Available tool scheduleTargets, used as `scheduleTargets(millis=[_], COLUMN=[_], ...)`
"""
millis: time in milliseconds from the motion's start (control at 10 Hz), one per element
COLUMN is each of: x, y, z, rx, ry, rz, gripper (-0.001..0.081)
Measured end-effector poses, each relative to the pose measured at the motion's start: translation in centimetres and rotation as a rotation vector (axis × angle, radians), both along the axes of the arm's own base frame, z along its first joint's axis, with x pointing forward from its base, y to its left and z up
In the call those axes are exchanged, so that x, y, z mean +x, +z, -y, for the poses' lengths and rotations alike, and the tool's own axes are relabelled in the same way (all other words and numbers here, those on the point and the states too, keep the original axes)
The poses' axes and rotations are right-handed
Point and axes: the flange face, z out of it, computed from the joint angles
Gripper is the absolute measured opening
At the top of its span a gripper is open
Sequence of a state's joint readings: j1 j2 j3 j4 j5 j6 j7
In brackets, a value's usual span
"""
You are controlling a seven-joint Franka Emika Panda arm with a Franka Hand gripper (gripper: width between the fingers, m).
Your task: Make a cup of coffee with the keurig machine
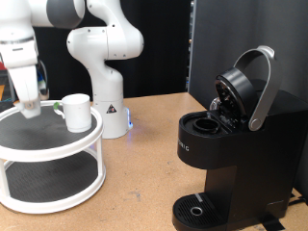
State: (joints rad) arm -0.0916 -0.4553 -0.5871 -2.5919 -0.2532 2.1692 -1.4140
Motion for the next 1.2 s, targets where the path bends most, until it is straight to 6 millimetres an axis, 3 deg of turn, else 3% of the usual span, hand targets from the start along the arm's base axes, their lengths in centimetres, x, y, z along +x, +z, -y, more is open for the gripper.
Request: scheduleTargets(millis=[300, 400, 600, 900, 1200], x=[0.1, 0.1, 0.2, 2.8, 4.8], y=[4.7, 5.4, 5.1, 5.8, 6.9], z=[0.5, 0.5, 0.0, -3.9, -7.3], rx=[0.01, 0.011, 0.05, 0.219, 0.222], ry=[0.045, 0.065, -0.002, -0.153, -0.22], rz=[-0.004, -0.009, 0.004, 0.064, 0.066], gripper=[0.0133, 0.0133, 0.0133, 0.0133, 0.0133])
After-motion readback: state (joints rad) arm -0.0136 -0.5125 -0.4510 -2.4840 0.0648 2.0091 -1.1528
